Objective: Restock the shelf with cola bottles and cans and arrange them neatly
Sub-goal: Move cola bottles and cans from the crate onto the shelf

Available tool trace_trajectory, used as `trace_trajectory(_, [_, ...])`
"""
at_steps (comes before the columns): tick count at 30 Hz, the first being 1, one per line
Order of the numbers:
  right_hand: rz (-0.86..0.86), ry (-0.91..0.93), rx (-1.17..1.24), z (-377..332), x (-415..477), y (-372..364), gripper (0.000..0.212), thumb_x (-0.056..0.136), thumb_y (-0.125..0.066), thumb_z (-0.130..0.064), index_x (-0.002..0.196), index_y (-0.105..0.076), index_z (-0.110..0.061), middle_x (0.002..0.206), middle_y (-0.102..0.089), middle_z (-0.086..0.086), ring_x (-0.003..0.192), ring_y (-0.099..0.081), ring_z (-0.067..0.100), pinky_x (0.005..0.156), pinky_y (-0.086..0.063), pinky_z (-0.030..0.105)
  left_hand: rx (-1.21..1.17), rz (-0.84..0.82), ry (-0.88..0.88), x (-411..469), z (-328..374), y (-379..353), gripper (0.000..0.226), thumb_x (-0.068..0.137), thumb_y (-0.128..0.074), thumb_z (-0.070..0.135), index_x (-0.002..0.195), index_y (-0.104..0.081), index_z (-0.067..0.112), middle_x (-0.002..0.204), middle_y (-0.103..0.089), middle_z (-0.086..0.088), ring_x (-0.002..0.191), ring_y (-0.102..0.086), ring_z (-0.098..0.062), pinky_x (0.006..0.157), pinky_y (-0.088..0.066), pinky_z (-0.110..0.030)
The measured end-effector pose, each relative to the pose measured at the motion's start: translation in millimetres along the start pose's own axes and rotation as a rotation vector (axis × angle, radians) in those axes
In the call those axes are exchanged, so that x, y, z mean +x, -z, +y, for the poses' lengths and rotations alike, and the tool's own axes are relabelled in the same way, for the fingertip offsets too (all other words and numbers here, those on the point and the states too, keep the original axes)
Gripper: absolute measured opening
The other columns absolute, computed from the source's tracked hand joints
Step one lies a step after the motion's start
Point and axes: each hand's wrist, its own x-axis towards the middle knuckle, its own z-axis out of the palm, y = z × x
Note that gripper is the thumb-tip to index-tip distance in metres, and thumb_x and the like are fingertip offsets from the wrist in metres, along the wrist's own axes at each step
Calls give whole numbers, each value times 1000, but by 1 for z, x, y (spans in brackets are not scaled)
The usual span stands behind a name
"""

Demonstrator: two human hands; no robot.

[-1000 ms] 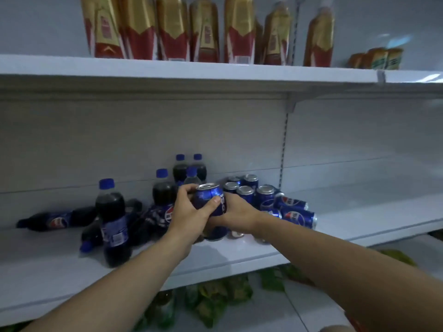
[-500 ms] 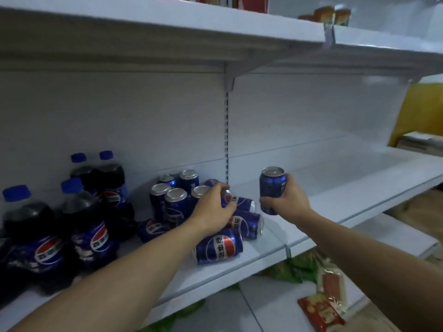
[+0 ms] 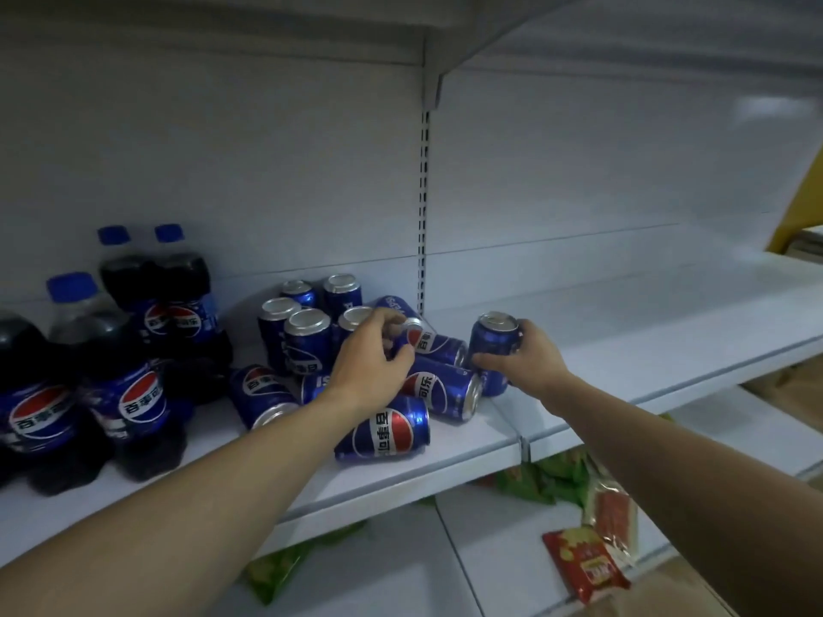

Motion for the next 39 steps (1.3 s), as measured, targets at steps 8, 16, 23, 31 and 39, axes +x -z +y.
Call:
trace_trajectory(8, [40, 170, -159, -68, -52, 30, 86, 77, -86, -35, 146, -37, -22, 143, -49, 12, 123, -53, 30, 101, -49, 44, -24, 87, -20, -46, 35, 57, 28, 97, -63, 18, 123, -55, 27, 111, -59, 10, 101, -59, -7, 84, -49, -25])
trace_trajectory(16, [-195, 684, -368, -184, -162, -68, 73, 79, -79, -38, 142, -41, -26, 137, -49, 6, 124, -49, 24, 104, -43, 37, -88, 347, -32, -136, 40, 190, 14, 104, -51, 26, 117, -56, 25, 106, -62, 6, 97, -61, -14, 81, -46, -26])
trace_trajectory(23, [-606, 1187, -481, -300, -315, -242, 74, 81, -74, -46, 143, -37, -31, 134, -45, 1, 125, -45, 24, 101, -45, 42, -411, 899, 146, -328, 3, 369, 33, 107, -28, 48, 131, -46, 34, 115, -66, -5, 92, -64, -21, 73, -45, -35])
trace_trajectory(31, [-1110, 1646, -496, -328, -577, -423, 75, 82, -72, -53, 144, -37, -31, 130, -44, -1, 117, -50, 22, 96, -49, 43, -458, 1569, 382, -622, -58, 447, 53, 101, -24, 67, 136, -45, 34, 121, -68, -6, 93, -67, -27, 77, -47, -40])
trace_trajectory(39, [-1616, 1804, -547, -265, -739, -555, 64, 92, -70, -43, 145, -36, -31, 137, -39, 1, 119, -49, 25, 98, -48, 42, -441, 1862, 719, -802, -135, 420, 54, 102, -30, 62, 148, -35, 34, 122, -67, -2, 97, -70, -29, 85, -51, -47])
